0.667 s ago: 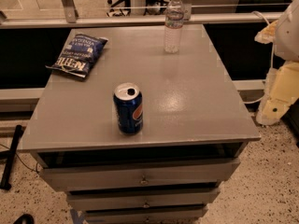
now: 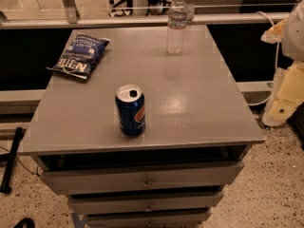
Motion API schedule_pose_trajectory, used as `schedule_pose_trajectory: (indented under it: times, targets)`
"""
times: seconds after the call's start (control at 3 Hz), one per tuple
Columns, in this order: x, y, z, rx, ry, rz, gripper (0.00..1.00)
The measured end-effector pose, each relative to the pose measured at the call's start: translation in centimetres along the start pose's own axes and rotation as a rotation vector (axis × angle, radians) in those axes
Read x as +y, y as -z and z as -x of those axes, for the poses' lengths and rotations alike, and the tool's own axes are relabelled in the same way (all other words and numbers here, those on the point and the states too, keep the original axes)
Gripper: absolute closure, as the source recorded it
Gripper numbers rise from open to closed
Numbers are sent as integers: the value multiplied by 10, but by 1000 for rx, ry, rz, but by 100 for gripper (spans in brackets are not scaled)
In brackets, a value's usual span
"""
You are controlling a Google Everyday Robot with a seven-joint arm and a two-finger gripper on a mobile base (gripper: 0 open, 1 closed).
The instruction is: Move water bottle near pepsi can
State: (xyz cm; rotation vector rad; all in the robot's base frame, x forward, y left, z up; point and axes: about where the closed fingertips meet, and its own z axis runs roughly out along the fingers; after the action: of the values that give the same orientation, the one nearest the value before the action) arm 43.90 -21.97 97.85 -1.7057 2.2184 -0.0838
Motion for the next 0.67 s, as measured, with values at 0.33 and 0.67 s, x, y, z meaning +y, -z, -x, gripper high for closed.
schedule_pose_trajectory:
  times: [0.33,0.67]
  targets:
    - [-22,-10,6,-103,-8,-27,0]
    - [-68,-30,31,-258,-6,-77,0]
